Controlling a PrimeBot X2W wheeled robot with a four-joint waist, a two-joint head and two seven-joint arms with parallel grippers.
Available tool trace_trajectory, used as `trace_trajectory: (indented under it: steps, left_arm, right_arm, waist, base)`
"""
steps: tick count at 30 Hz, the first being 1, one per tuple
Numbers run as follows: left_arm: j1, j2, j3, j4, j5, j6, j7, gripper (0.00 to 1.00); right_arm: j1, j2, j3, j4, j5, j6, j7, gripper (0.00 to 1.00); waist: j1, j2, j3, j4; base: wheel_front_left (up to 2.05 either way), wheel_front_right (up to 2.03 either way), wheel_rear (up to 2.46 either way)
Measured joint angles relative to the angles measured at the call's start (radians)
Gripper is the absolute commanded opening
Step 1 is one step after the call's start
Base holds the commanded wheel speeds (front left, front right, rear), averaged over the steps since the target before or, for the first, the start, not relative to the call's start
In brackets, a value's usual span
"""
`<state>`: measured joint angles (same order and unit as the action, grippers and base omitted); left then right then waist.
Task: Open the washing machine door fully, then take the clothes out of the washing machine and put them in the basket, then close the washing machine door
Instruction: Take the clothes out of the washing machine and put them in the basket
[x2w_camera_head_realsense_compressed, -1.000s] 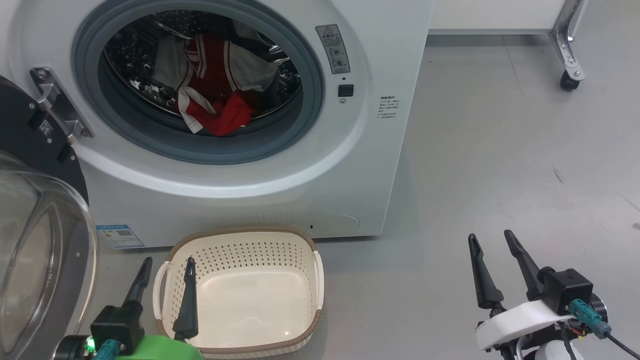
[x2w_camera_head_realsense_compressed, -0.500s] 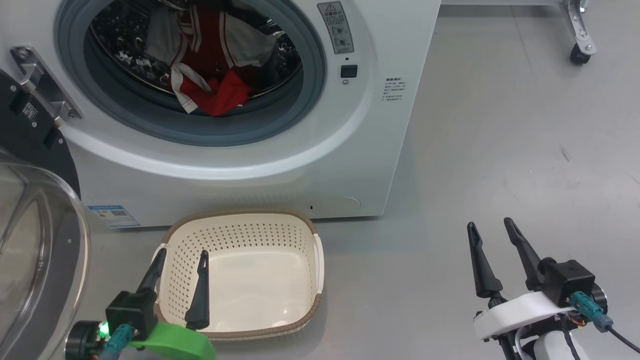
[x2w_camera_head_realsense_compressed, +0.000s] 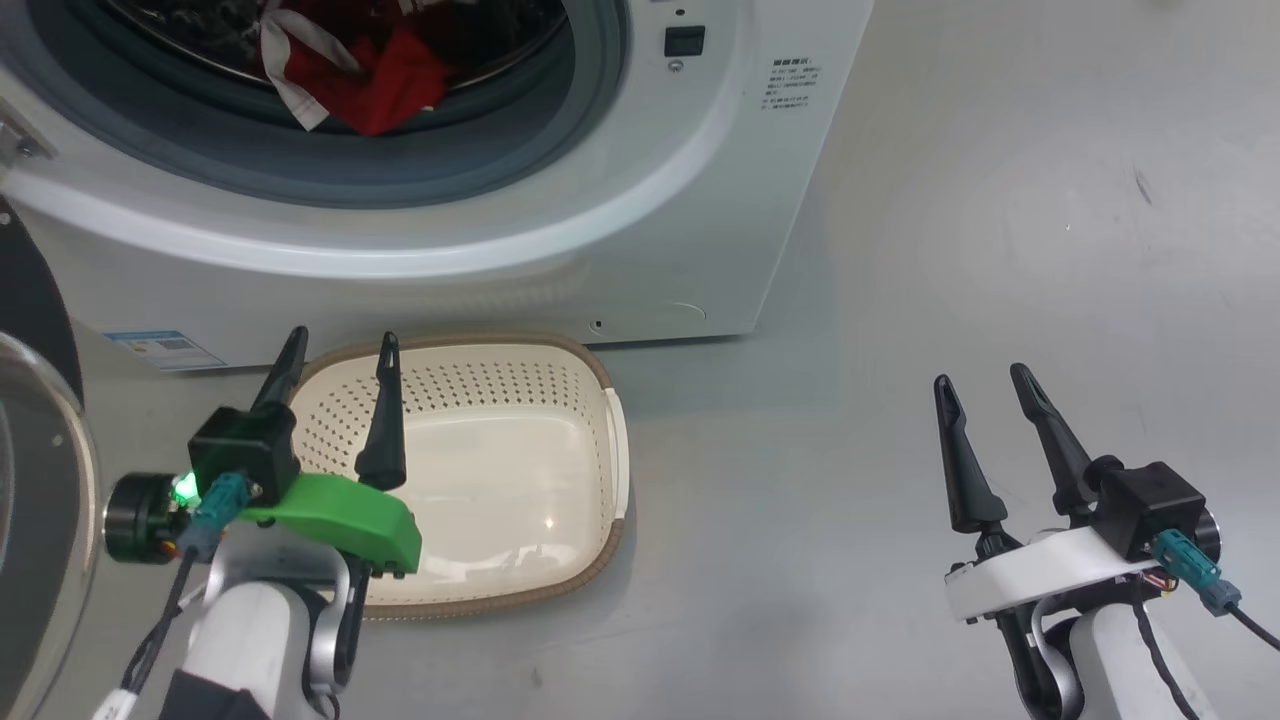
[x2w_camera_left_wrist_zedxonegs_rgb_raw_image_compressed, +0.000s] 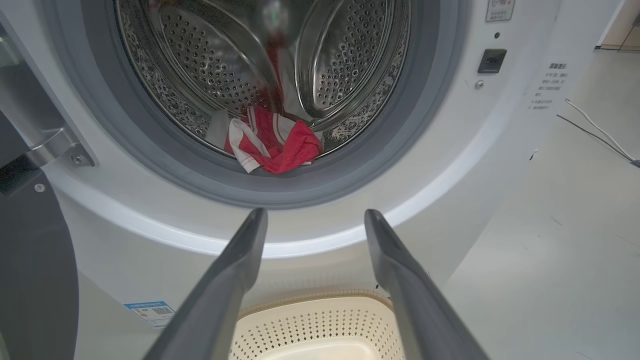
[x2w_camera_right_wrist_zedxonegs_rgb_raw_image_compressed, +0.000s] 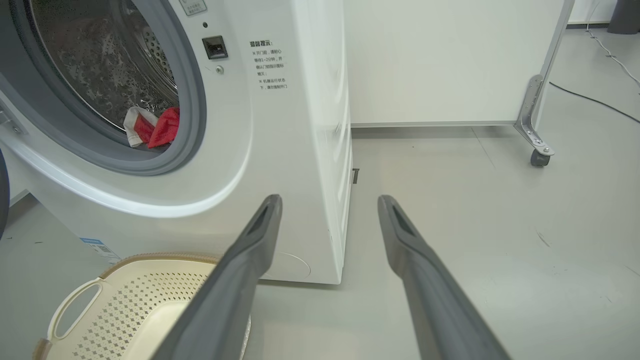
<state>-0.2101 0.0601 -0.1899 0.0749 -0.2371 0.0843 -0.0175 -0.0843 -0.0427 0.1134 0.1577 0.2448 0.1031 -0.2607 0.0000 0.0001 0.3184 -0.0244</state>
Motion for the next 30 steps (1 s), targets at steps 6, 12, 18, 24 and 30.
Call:
trace_trajectory:
  steps: [6,12,18,24,30]
  left_arm:
    - [-0.127,-0.006,0.04,0.048,-0.03,0.0,0.027,1.0]
    - [-0.268,0.012,0.066,0.087,-0.055,-0.011,0.089,1.0]
    - [-0.425,0.06,0.09,0.114,-0.064,-0.038,0.155,1.0]
    - [-0.53,0.109,0.122,0.176,-0.088,-0.059,0.208,1.0]
    - [-0.612,0.175,0.148,0.234,-0.088,-0.074,0.264,1.0]
  right_arm:
    - [-0.036,-0.001,0.016,-0.007,0.009,0.001,0.0,1.0]
    - [-0.092,-0.001,0.037,-0.022,0.019,0.002,0.0,1.0]
    - [-0.161,-0.002,0.058,-0.031,0.051,0.009,0.0,1.0]
    - [-0.211,-0.002,0.092,-0.027,0.087,0.009,0.0,1.0]
    - [-0.225,-0.003,0.128,-0.016,0.132,0.01,0.0,1.0]
  waist:
    - [0.0,0.0,0.082,-0.022]
    - [0.0,0.0,0.164,-0.051]
    - [0.0,0.0,0.247,-0.085]
    - [0.0001,0.0,0.307,-0.135]
    - [0.0001,0.0,0.337,-0.197]
  base:
    - [0.0,0.0,0.0]
    - [0.0,0.0,0.0]
    - [0.0,0.0,0.0]
    - [0.0,0.0,0.0]
    - [0.0,0.0,0.0]
